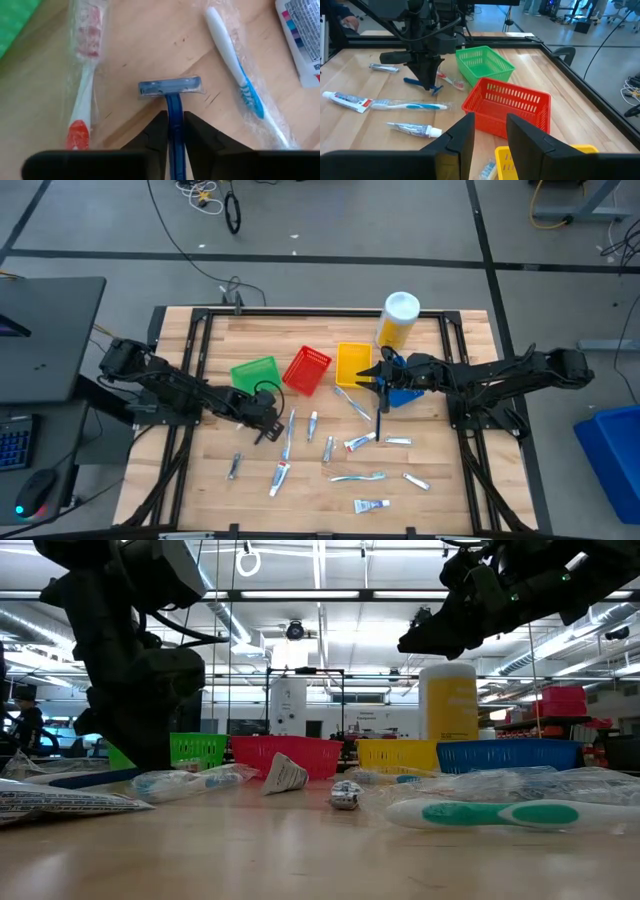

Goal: Pick & Place Travel size toiletries
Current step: Put the blue razor into the green bin, then put the white toothpaste into the red bin

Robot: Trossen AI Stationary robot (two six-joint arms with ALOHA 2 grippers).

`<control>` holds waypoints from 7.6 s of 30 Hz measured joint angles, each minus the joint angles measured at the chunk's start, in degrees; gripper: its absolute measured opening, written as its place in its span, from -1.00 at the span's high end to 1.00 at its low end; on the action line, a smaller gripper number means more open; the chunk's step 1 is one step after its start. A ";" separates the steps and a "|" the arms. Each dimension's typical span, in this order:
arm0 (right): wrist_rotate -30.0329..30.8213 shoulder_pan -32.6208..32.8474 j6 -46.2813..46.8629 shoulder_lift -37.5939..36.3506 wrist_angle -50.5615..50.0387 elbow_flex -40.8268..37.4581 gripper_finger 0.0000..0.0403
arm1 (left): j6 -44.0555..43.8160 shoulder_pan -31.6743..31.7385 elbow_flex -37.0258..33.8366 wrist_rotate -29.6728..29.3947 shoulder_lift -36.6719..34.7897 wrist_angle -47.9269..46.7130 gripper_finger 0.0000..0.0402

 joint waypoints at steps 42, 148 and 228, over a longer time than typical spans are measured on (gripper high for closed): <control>-0.42 0.00 2.58 -0.02 -3.04 -0.04 0.40 | 31.95 24.43 16.69 -10.65 -6.79 -27.78 0.80; -0.61 2.97 13.88 4.87 -7.23 0.00 0.19 | 24.25 -5.25 16.92 -10.40 17.75 14.97 0.16; -0.46 2.95 13.55 4.87 -7.33 0.00 0.27 | 39.56 25.67 39.33 -4.78 21.19 -23.56 0.48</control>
